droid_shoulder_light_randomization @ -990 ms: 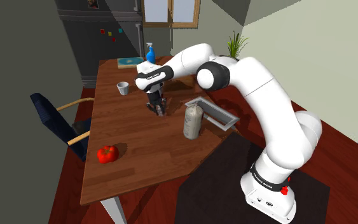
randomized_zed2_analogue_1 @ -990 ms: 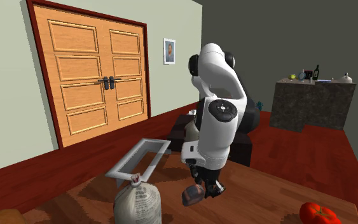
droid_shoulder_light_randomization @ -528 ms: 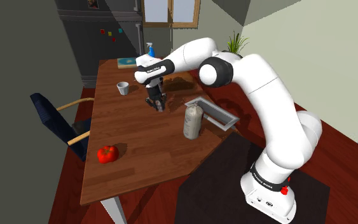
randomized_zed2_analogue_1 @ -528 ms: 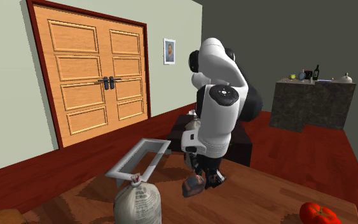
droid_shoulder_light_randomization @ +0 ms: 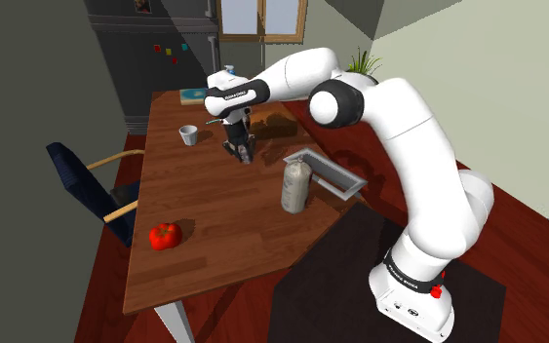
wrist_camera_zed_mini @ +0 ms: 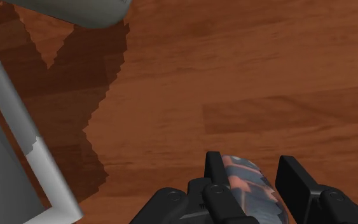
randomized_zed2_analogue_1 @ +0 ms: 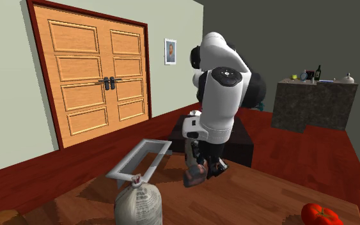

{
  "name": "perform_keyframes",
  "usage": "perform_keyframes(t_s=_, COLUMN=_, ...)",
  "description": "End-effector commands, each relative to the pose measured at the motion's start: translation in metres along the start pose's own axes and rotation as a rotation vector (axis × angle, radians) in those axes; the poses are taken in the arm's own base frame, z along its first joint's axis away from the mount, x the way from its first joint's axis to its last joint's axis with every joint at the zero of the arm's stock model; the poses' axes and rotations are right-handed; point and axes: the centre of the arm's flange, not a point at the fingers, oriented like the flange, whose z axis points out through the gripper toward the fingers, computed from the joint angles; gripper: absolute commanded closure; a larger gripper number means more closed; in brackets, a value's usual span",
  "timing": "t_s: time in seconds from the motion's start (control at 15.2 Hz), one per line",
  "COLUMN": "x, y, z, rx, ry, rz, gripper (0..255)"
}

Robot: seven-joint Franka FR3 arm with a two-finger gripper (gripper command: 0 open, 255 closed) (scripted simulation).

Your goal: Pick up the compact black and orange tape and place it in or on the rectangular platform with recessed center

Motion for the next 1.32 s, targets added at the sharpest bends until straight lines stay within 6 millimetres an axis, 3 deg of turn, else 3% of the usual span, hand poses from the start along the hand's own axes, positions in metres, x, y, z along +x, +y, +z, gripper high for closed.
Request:
perform_keyframes(t_s=0.0, x=-0.001, y=0.003, z=-0.01, rx=0.0, ry=0.0, rz=0.0, gripper=255)
perform_keyframes(t_s=0.2, x=-0.003, y=0.006, z=-0.021, rx=0.0, ry=0.0, rz=0.0, gripper=255)
perform_keyframes(t_s=1.25, x=0.002, y=0.209, z=0.036, rx=0.0, ry=0.0, rz=0.0, gripper=255)
